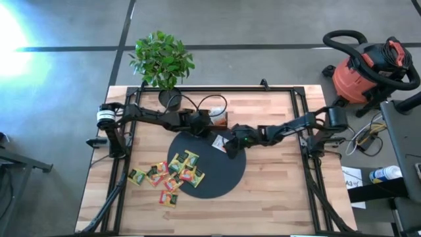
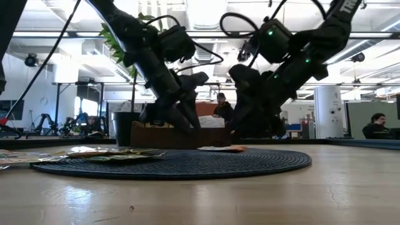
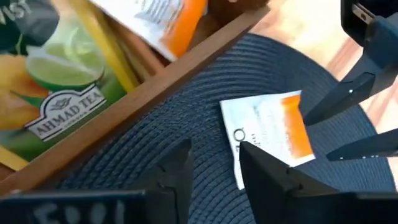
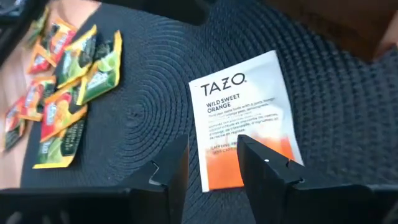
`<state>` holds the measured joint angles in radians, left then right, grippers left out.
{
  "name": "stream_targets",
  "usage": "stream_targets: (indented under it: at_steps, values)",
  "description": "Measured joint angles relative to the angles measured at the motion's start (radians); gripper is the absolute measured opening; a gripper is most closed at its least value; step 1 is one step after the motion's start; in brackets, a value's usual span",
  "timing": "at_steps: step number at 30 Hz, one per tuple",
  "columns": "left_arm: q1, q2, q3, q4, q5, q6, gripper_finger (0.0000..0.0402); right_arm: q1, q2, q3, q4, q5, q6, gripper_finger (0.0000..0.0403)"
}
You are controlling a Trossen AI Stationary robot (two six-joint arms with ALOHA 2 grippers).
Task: Pick & Place Tea
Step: Put the white tea bag into the right slot of the wooden organizer
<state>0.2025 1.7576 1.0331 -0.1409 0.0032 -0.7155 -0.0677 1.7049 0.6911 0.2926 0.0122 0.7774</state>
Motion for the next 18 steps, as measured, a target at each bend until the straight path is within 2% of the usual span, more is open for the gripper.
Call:
stream_targets:
  at_steps: [6, 13, 18]
  values:
    - [0.006, 0.0, -0.03, 0.019, 0.038, -0.012, 0.0112, 0.001, 0.041, 0.019, -0.008, -0.015, 0.0, 0.0122]
    - [0.001, 0.004, -0.033, 0.092, 0.083, -0.029, 0.0113, 0.01, 0.016, 0.019, -0.057, -0.01, -0.006, 0.0116]
    - [0.002, 0.037, -0.038, 0.115, 0.081, -0.026, 0.0113, 0.01, 0.019, 0.014, -0.087, 0.003, -0.017, 0.0115]
